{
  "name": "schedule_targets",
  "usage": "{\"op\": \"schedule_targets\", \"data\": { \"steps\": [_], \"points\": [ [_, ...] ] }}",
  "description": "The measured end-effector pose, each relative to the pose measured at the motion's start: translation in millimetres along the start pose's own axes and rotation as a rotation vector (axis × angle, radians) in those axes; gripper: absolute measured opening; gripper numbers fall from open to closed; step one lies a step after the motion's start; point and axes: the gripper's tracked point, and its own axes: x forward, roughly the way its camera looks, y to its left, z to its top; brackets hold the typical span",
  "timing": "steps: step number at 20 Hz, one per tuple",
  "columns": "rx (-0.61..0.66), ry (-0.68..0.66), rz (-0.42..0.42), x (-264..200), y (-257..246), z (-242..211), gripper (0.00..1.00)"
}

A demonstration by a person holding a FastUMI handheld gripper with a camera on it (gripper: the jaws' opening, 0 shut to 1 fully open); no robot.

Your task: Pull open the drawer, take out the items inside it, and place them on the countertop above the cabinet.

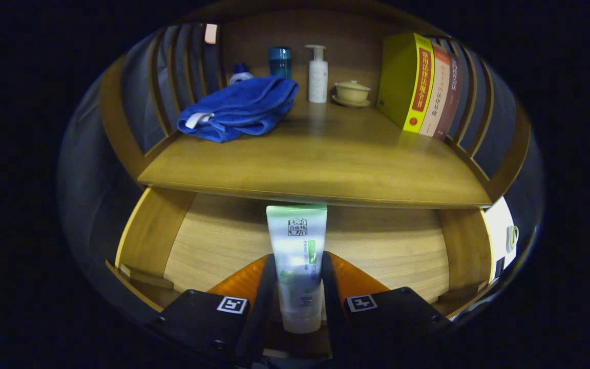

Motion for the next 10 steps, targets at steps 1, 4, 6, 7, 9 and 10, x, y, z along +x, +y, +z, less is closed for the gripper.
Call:
{"op": "schedule_targets", "data": {
  "steps": [1, 4, 6, 7, 9, 10],
  "points": [
    [0.014, -0.018, 0.013, -4, 3, 0, 0.56],
    [-0.003, -0.105, -0.017, -21, -3, 14, 0.57],
    [-0.011, -0.148, -0.015, -32, 0, 20, 0.56],
    [0.0, -0.168, -0.004, -35, 4, 26, 0.56],
    [0.023, -0.208, 0.026, -39, 9, 52, 0.56],
    [0.029, -0.221, 0.031, -36, 8, 70, 0.56]
  ]
}}
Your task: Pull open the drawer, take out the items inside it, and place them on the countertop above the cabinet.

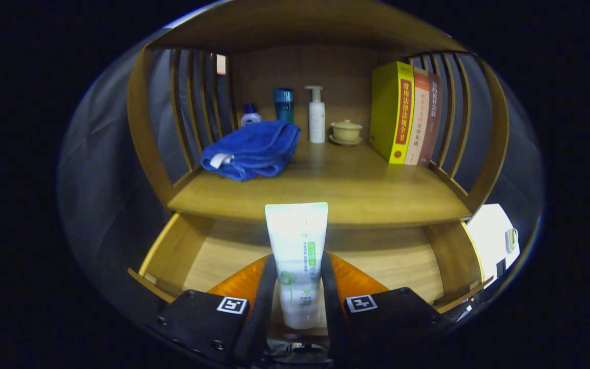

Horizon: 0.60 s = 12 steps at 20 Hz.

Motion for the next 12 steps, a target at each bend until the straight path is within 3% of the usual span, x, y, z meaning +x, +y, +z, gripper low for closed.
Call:
{"op": "schedule_targets", "data": {
  "steps": [5, 12],
  "points": [
    [-0.005, -0.017, -0.051, 47, -21, 81, 0.56],
    [-0.007, 0.118, -0.129, 118, -47, 75, 0.56]
  ]
}}
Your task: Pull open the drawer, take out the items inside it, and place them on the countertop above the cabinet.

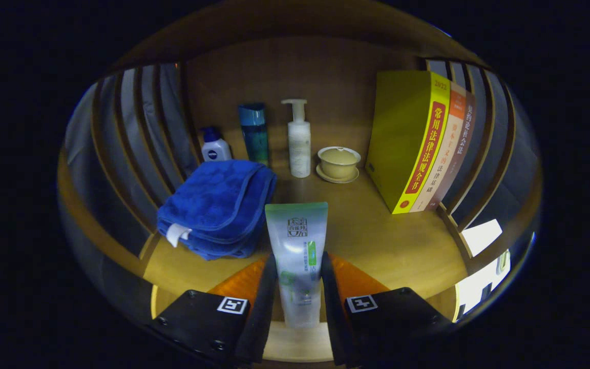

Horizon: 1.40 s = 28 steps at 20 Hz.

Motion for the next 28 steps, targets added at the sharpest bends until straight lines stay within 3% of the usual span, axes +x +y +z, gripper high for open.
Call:
{"op": "schedule_targets", "data": {
  "steps": [6, 18, 24, 28],
  "points": [
    [-0.004, 0.112, -0.033, 36, -9, -28, 0.57],
    [0.015, 0.062, -0.04, 34, -15, -19, 0.64],
    [0.038, -0.084, -0.006, -3, -8, 8, 1.0],
    [0.019, -0.289, -0.01, -61, -3, 35, 1.0]
  ]
}}
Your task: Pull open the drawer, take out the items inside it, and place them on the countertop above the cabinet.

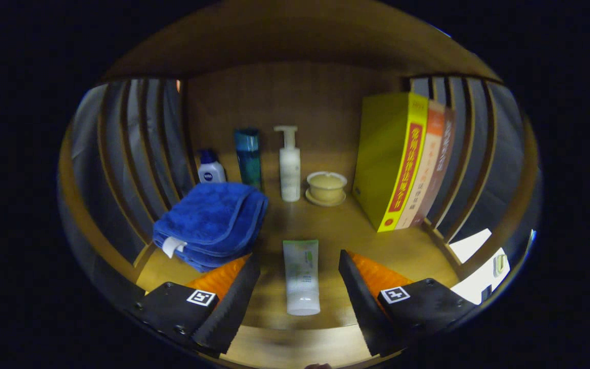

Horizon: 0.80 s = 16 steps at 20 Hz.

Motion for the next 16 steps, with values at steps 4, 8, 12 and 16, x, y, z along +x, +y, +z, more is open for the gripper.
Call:
{"op": "schedule_targets", "data": {
  "steps": [4, 8, 12, 16],
  "points": [
    [0.018, -0.168, 0.003, -57, 2, 39, 1.0],
    [0.025, -0.354, -0.003, -120, -5, 73, 1.0],
    [0.06, -0.548, -0.028, -191, -17, 91, 1.0],
    [0.047, -0.67, -0.042, -250, -28, 79, 1.0]
  ]
}}
